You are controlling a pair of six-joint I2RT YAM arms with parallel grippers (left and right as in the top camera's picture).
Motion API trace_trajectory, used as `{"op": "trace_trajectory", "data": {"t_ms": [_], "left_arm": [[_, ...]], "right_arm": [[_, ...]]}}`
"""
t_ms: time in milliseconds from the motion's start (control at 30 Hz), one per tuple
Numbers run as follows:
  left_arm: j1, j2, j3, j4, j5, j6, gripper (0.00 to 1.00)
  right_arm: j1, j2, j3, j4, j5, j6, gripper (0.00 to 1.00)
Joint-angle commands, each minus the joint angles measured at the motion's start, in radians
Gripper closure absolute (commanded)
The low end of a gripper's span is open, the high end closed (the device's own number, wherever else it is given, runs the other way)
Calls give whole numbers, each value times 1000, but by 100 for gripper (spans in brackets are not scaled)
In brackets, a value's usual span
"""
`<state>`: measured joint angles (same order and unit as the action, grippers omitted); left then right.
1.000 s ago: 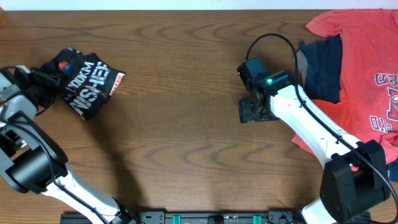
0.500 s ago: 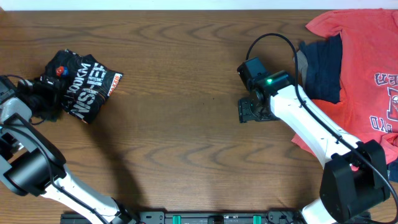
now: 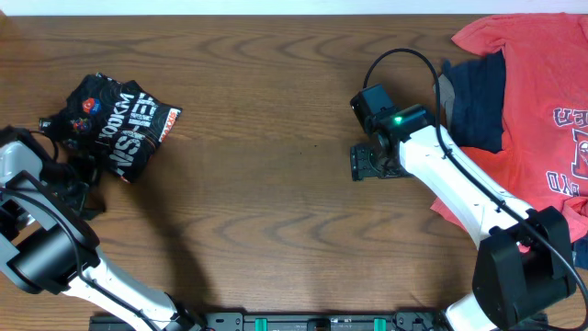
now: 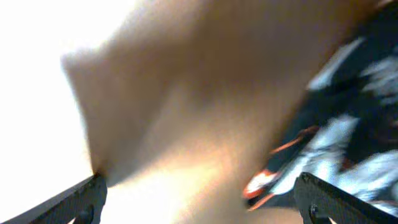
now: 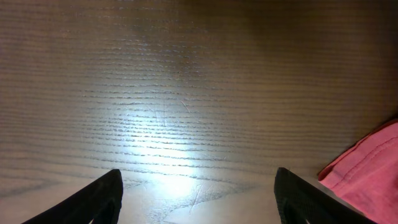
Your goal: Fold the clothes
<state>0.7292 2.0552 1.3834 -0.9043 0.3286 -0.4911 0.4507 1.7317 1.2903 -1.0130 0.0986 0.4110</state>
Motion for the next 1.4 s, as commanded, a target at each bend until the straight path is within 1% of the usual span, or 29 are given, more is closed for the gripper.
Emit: {"op": "trace_trajectory", "data": {"t_ms": [0, 133, 233, 367, 467, 567, 633, 767, 833, 933, 1133, 1233, 1367], "left_arm": [[-15, 47, -36, -29, -46, 69, 2], [-49, 34, -36, -56, -47, 137, 2], [-90, 20, -36, -80, -50, 140, 2], [-171, 17, -36, -106, -53, 139, 2], [-268, 17, -37, -127, -53, 139, 2], [-378, 17, -38, -138, -54, 140, 2], [-462, 17, -38, -139, -61, 140, 2], [-638, 17, -38, -135, -114, 145, 2], [-722, 17, -38, -141, -115, 190, 2], [-829, 17, -38, -216, -113, 267, 2], [-945, 14, -38, -406, -113, 282, 2], [-981, -2, -38, -496, -113, 287, 2], [-1036, -77, -59, -532, -113, 296, 2]], "right_arm": [[-7, -19, -1, 0, 10, 11, 24], [-7, -19, -6, 0, 10, 11, 23], [-8, -19, -10, 3, 10, 11, 24], [-8, -19, -10, 5, 10, 17, 21], [-19, -19, -10, 15, 8, 76, 10], [-44, -19, -10, 42, -26, 93, 3], [-72, -19, -10, 60, -62, 93, 1], [-153, -19, -10, 79, -125, 89, 1], [-198, -19, -10, 73, -160, 71, 1], [-267, -19, -10, 22, -271, 19, 1], [-367, -19, -10, -210, -381, 1, 1], [-370, -21, -11, -314, -380, -27, 1], [-339, -49, -29, -394, -392, -61, 1]]}}
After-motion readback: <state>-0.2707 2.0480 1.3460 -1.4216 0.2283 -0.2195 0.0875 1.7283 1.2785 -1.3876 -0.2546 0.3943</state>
